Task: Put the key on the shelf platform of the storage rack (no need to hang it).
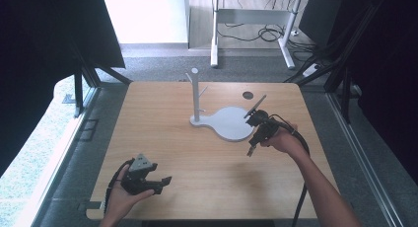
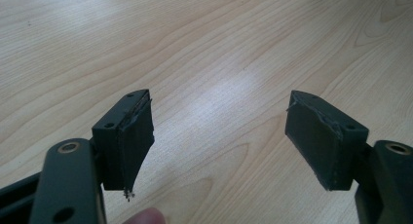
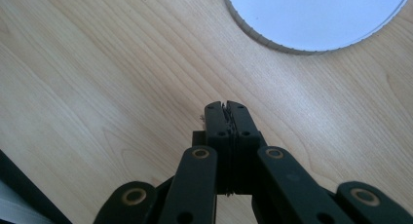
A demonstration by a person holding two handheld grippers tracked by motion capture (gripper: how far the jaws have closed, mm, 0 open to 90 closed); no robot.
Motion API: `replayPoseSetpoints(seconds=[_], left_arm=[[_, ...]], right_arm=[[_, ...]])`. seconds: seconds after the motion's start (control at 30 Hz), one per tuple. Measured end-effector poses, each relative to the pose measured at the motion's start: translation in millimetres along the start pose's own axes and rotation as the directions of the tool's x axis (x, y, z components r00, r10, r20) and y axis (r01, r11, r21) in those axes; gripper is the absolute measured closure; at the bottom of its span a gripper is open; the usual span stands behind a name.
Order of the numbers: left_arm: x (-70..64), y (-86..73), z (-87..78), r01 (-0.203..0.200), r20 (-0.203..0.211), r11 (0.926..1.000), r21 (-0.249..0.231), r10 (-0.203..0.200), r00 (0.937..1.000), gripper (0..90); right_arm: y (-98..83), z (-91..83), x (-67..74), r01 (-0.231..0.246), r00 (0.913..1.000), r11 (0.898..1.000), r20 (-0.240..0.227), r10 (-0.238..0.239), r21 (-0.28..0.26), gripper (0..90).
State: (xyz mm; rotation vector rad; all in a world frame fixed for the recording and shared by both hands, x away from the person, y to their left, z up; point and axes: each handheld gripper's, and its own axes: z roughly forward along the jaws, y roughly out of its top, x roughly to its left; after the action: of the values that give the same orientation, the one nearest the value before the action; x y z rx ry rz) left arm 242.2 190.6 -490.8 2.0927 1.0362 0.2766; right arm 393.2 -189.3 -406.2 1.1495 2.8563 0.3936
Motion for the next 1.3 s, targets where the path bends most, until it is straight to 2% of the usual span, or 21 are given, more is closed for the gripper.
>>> replayPoseSetpoints(seconds=[0.53, 0.9, 1.3], left_arm=[[1.4, -0.5, -0.5, 0.005, -0.003, 1.0000, -0.001, -0.005, 1.0000, 26.1], [3.4, -0.8, -1.5, 0.005, -0.004, 1.0000, -0.003, -0.005, 1.0000, 26.1], [4.6, -1.0, -3.0, 0.010, -0.008, 0.9999, -0.009, -0.010, 0.9999, 26.1]], right_arm=[[13.7, 9.5, -11.2, -0.019, 0.9998, 1.000, 0.008, 0.019, 0.017, 90.0], [28.8, 14.3, -17.7, -0.033, 0.9992, 0.999, 0.024, 0.033, 0.029, 90.0], [45.4, 18.8, -23.2, -0.044, 0.9989, 0.999, 0.021, 0.043, 0.031, 90.0]])
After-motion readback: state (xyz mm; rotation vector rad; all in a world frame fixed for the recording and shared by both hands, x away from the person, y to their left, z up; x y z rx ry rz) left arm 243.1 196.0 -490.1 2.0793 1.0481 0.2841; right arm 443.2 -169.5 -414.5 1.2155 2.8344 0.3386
